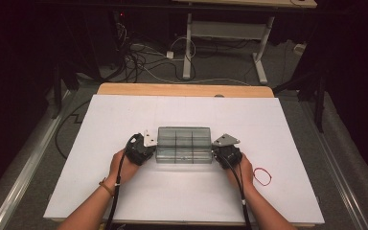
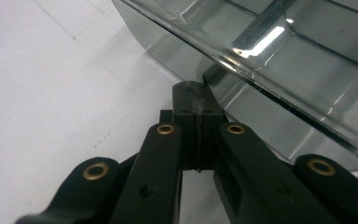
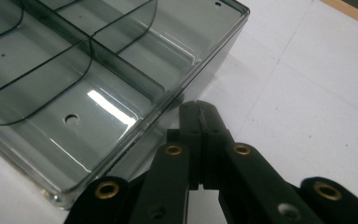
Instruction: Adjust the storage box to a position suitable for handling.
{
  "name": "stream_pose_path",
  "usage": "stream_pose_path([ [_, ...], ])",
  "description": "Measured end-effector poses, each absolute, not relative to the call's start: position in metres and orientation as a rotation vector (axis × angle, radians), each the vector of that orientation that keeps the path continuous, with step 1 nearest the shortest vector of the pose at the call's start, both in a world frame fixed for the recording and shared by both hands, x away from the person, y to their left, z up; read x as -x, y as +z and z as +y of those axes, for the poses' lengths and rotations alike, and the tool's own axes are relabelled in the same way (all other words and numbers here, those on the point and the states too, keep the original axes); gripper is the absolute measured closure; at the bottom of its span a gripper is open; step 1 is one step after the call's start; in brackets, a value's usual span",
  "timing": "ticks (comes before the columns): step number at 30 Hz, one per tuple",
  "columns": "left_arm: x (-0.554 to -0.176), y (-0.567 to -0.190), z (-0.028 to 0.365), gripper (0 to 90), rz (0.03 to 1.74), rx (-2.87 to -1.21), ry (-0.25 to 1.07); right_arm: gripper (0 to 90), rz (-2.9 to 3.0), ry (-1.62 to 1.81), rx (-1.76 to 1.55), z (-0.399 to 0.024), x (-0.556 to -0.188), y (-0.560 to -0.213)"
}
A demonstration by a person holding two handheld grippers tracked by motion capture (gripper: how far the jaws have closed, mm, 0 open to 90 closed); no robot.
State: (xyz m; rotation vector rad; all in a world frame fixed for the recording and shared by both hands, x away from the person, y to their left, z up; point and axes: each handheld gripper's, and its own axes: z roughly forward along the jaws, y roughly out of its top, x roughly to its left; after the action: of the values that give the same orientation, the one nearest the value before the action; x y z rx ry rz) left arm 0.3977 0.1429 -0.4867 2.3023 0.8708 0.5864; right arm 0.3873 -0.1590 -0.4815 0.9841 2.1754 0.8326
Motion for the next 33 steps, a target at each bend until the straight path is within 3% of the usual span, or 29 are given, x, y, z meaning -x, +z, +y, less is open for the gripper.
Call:
stream_pose_path([
  [6, -0.398, -0.488, 0.145, 88.0, 0.892, -2.273, 0.549, 90.0, 2.175, 0.869, -0.977, -0.162, -0.385, -0.483],
  [33, -0.389, -0.488, 0.148, 87.5, 0.844, -2.292, 0.601, 90.0, 2.183, 0.897, -0.930, -0.165, -0.380, -0.484],
])
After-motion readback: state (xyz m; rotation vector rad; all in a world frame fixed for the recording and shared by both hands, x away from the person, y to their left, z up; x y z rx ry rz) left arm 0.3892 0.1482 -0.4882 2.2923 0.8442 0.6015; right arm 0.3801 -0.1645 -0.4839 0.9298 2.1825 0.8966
